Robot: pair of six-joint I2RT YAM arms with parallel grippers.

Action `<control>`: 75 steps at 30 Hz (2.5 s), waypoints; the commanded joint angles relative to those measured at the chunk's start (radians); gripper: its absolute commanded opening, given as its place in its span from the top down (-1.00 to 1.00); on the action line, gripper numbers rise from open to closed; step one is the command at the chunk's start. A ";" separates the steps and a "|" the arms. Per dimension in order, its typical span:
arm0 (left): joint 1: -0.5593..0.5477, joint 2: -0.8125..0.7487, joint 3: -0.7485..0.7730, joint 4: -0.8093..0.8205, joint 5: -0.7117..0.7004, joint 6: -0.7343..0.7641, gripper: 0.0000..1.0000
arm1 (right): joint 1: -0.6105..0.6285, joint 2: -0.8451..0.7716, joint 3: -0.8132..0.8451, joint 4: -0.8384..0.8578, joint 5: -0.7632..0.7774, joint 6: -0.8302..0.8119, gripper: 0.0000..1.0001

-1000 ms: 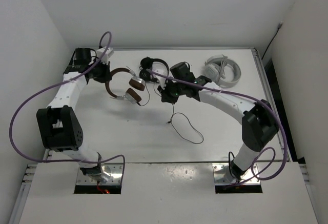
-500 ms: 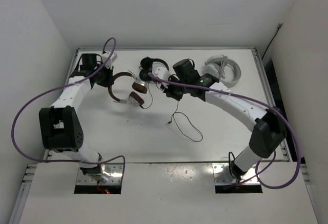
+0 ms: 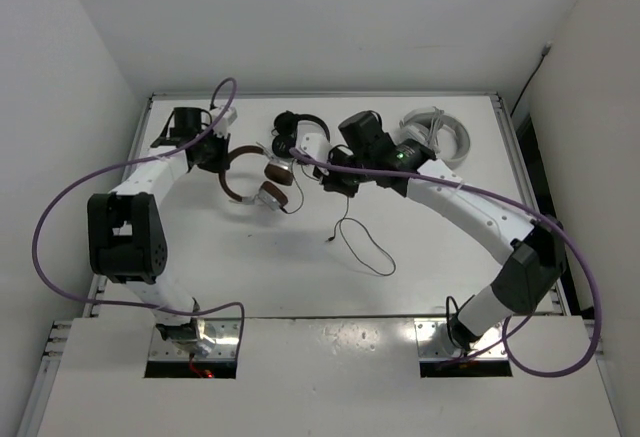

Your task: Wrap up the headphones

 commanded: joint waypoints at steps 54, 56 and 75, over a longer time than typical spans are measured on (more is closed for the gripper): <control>-0.164 -0.498 -0.355 0.128 0.563 0.615 1.00 | -0.125 0.205 0.165 0.134 -0.361 0.064 1.00; -0.164 -0.498 -0.355 0.119 0.563 0.624 1.00 | -0.115 0.214 0.165 0.134 -0.361 0.064 1.00; -0.114 -0.489 -0.337 0.286 0.594 0.332 1.00 | -0.115 0.265 0.090 0.224 -0.466 0.188 1.00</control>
